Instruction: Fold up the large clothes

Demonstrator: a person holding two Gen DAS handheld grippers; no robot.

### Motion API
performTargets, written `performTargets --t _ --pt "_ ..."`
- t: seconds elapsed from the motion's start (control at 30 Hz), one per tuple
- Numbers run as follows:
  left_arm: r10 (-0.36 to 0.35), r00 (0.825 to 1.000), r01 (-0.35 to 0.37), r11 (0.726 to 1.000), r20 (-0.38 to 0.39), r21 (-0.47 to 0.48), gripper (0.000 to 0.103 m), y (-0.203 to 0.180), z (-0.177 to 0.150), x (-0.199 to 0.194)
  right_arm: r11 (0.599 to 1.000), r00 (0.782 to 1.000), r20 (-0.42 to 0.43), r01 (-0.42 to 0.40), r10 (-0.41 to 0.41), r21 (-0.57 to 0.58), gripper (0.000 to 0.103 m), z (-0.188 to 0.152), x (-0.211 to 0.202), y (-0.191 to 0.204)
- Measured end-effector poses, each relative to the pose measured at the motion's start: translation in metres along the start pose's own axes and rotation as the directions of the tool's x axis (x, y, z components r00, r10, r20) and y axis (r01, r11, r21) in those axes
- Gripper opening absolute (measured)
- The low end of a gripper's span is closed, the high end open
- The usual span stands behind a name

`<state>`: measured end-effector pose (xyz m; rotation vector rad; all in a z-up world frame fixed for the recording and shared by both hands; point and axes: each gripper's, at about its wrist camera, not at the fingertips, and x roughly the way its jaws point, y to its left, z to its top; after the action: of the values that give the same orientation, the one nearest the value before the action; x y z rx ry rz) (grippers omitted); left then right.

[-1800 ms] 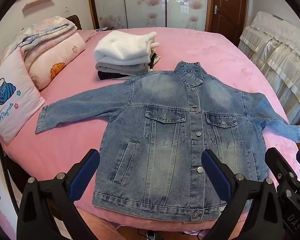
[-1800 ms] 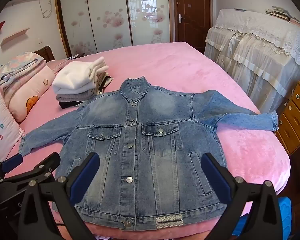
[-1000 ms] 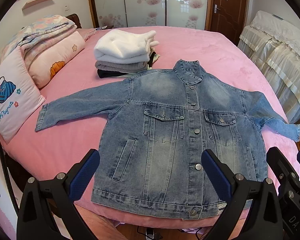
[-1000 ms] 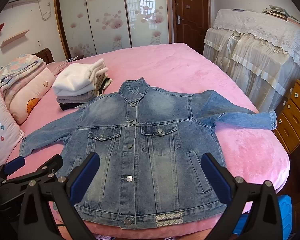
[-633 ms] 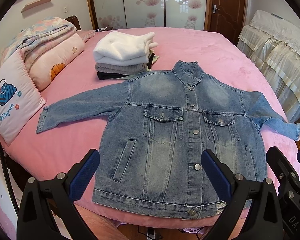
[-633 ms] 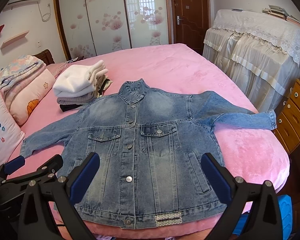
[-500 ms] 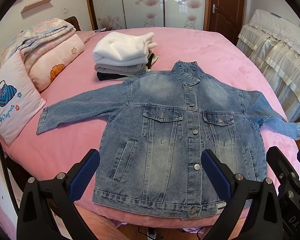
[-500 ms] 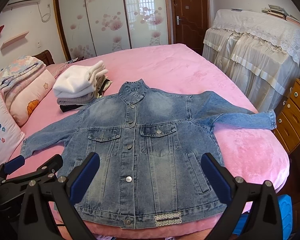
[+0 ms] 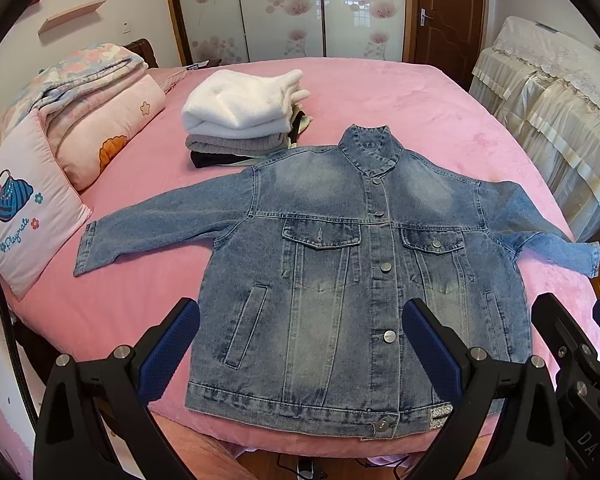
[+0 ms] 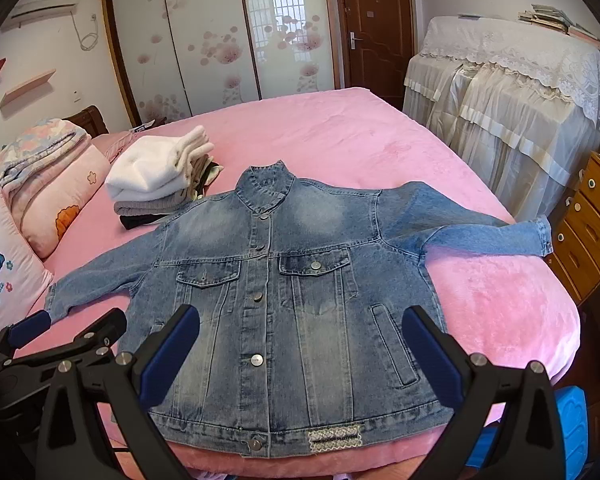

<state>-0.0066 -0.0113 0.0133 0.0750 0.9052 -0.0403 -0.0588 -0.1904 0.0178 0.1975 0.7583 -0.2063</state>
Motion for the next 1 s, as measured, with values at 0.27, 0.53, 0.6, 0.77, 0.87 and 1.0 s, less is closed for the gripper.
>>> performTargets --t 0.27,0.53,0.6,0.77,0.87,1.0 --pt "0.0 1.0 0.0 1.0 -0.001 0.0 0.1 0.0 0.0 0.0 1.0 1.0 -0.002 -0.014 0.014 0.022 0.102 -0.001 0.003 -0.005" --pt "0.003 1.0 -0.003 1.0 0.003 0.002 0.1 -0.001 0.001 0.0 0.999 0.999 0.002 -0.034 0.034 0.039 0.102 -0.003 0.005 -0.009" --pt "0.009 1.0 -0.009 1.0 0.004 0.003 0.1 -0.001 -0.001 0.0 0.999 0.999 0.0 -0.036 0.036 0.037 0.102 -0.004 0.006 -0.009" --pt "0.018 1.0 -0.018 1.0 0.011 0.013 0.1 -0.005 -0.004 -0.002 0.998 0.999 -0.001 -0.046 0.046 0.042 0.102 -0.006 0.007 -0.011" --pt "0.03 0.999 -0.03 0.999 0.025 0.026 0.1 -0.008 -0.005 -0.005 0.998 0.999 0.0 -0.05 0.05 0.046 0.102 -0.007 0.007 -0.012" --pt "0.028 0.999 -0.029 0.999 0.037 0.039 0.1 -0.012 -0.005 -0.009 0.997 0.999 0.009 -0.05 0.05 0.051 0.102 -0.008 0.005 -0.016"
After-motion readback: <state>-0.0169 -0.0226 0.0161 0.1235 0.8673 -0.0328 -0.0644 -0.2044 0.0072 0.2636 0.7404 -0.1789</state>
